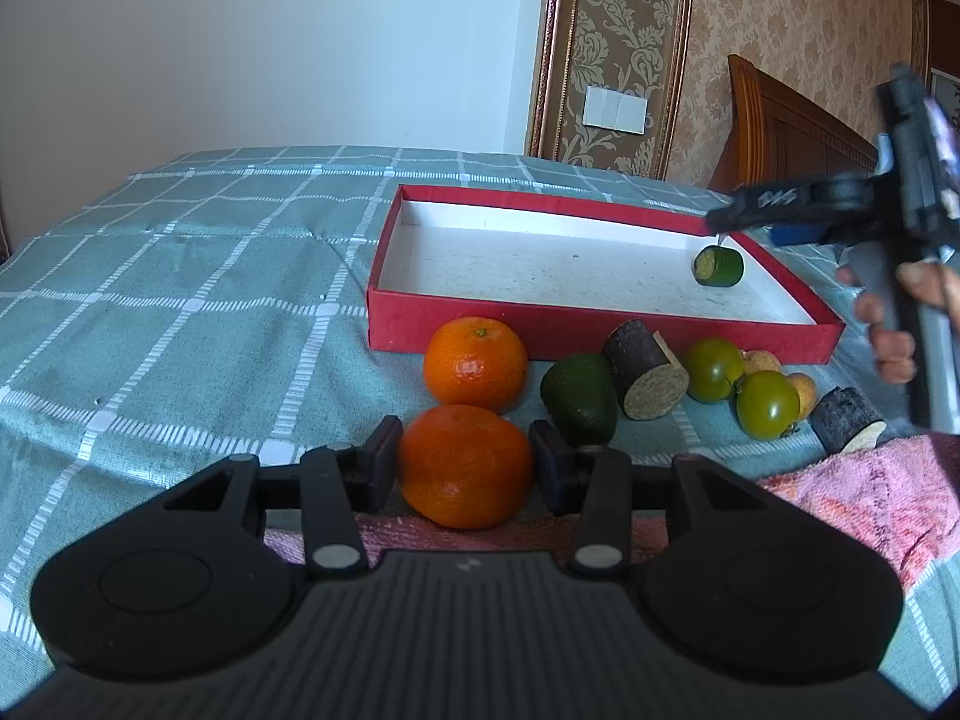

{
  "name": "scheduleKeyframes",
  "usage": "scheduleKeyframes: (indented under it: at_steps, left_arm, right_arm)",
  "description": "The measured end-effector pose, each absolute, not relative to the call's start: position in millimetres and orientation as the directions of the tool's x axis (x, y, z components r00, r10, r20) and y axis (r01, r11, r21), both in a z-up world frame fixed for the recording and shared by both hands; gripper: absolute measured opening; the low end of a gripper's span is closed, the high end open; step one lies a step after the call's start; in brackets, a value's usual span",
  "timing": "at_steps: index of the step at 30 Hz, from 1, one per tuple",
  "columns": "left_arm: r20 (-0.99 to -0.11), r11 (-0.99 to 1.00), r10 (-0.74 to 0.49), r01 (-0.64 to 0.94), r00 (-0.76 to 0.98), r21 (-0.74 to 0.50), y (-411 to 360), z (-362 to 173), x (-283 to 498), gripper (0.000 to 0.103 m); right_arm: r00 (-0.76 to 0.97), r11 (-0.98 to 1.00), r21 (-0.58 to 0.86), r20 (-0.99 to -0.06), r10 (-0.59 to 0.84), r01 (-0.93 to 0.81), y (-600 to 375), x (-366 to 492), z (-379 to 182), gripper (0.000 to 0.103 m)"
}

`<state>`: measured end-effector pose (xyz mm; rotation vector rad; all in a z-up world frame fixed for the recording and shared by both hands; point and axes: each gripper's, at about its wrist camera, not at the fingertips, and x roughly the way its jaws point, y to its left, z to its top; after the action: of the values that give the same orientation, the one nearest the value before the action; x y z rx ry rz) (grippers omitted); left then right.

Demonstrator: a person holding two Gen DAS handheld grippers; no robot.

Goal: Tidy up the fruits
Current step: 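Carry the cucumber into the box and open the right gripper while the left gripper grasps a mandarin, then carry the mandarin into the box and open the left gripper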

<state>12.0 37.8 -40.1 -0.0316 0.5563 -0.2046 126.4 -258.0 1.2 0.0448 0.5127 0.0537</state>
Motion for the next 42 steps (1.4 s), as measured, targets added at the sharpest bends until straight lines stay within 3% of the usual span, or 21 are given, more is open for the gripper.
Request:
scheduleKeyframes:
  at_steps: [5, 11, 15, 20, 32, 42]
  left_arm:
    - [-0.521, 0.979, -0.201, 0.184, 0.829, -0.085, 38.0, -40.2, 12.0, 0.042]
    - [-0.514, 0.978, -0.207, 0.191, 0.833, -0.085, 37.3, -40.2, 10.2, 0.042]
    - [-0.509, 0.977, -0.206, 0.204, 0.835, -0.061, 33.2, -40.1, 7.8, 0.042]
    - [-0.503, 0.976, -0.21, 0.206, 0.838, -0.065, 34.5, -40.1, 6.2, 0.042]
    - [-0.53, 0.983, -0.172, 0.181, 0.831, -0.035, 29.4, -32.9, 8.5, 0.042]
    - [-0.47, 0.985, -0.16, 0.172, 0.868, -0.017, 29.1, 0.4, 21.1, 0.042]
  right_arm:
    - [0.877, 0.984, 0.178, -0.472, 0.088, -0.004, -276.9, 95.0, 10.6, 0.075]
    - [0.894, 0.974, 0.205, -0.448, 0.01, 0.092, -289.8, 59.2, -5.9, 0.088]
    - [0.895, 0.968, 0.226, -0.446, 0.001, 0.112, -294.7, 53.2, -11.0, 0.088]
    - [0.909, 0.98, 0.15, -0.412, -0.054, 0.127, -284.6, 47.9, -8.7, 0.089]
    - [0.893, 0.982, 0.135, -0.445, -0.06, 0.134, -283.6, 50.2, -13.1, 0.089]
    - [0.888, 0.986, 0.109, -0.455, -0.066, 0.129, -278.5, 49.3, -13.9, 0.089]
